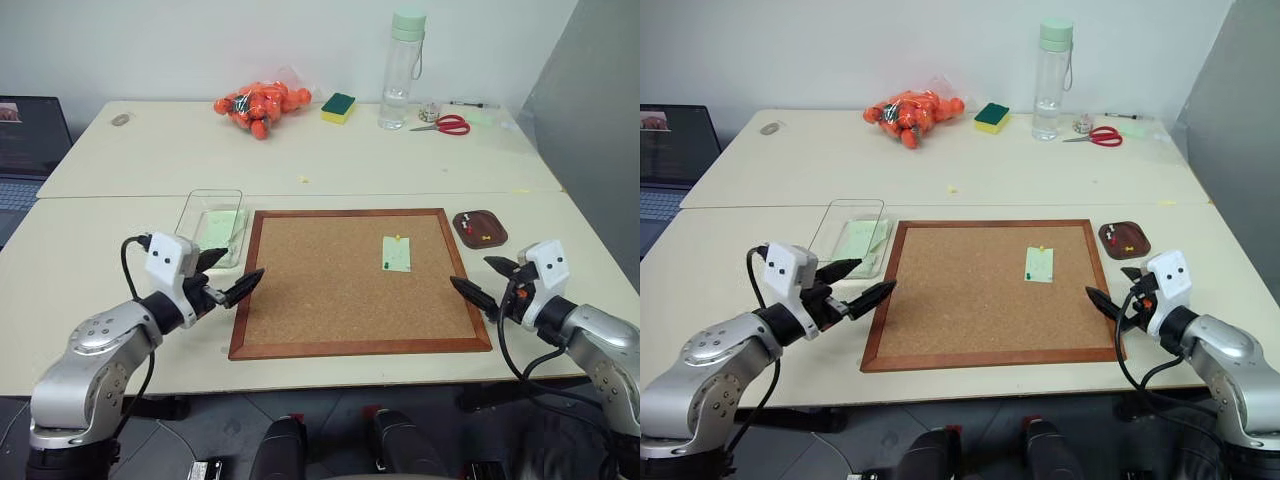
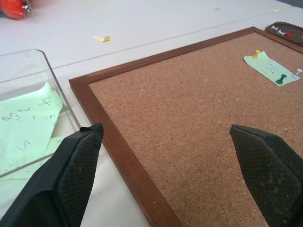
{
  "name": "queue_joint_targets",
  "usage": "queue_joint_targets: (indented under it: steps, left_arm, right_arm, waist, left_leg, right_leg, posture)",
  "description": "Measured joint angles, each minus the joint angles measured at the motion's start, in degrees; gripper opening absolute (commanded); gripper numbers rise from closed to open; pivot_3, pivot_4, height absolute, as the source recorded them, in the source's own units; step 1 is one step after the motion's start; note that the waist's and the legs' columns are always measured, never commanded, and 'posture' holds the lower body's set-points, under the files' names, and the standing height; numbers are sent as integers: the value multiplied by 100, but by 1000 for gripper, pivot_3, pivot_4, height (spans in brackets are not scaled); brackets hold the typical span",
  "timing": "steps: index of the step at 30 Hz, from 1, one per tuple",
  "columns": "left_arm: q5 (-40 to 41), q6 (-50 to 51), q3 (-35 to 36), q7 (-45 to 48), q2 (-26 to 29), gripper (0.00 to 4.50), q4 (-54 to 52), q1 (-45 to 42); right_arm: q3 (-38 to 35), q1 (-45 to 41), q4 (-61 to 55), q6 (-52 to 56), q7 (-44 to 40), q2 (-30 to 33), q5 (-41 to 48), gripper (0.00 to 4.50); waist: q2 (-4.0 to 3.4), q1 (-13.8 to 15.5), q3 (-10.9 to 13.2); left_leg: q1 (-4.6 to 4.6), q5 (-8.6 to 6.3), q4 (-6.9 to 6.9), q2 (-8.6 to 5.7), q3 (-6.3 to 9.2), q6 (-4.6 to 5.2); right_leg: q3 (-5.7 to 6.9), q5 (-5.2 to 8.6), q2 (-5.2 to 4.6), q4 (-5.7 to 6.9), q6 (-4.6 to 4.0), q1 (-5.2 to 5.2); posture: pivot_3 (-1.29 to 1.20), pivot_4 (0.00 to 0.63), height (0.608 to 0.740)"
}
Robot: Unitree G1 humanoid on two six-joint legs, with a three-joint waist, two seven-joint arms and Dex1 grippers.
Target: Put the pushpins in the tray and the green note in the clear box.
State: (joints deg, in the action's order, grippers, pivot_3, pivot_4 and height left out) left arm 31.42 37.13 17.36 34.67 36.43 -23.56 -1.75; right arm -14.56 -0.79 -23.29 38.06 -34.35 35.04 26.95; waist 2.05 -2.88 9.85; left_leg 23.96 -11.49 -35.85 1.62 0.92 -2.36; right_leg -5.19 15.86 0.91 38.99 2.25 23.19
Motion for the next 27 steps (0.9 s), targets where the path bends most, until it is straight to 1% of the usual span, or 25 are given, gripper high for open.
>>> queue_joint_targets:
  steps: [8,27]
  left_arm:
    - [-6,-40,84,103,42,4495,128,140]
    - [-7,-158,96,95,42,4495,144,142]
  right_arm:
    - [7,-51,82,0,-51,5,88,4500]
    - [13,-72,93,0,-48,3,131,4500]
  waist:
    - [0,1,0]
    - [0,3,0]
  left_leg:
    - [0,0,0,1,0,0]
    - [0,0,0,1,0,0]
  right_leg:
    - [0,0,0,0,0,0]
    - [0,0,0,0,0,0]
  posture:
    - [0,150,740]
    - [0,150,740]
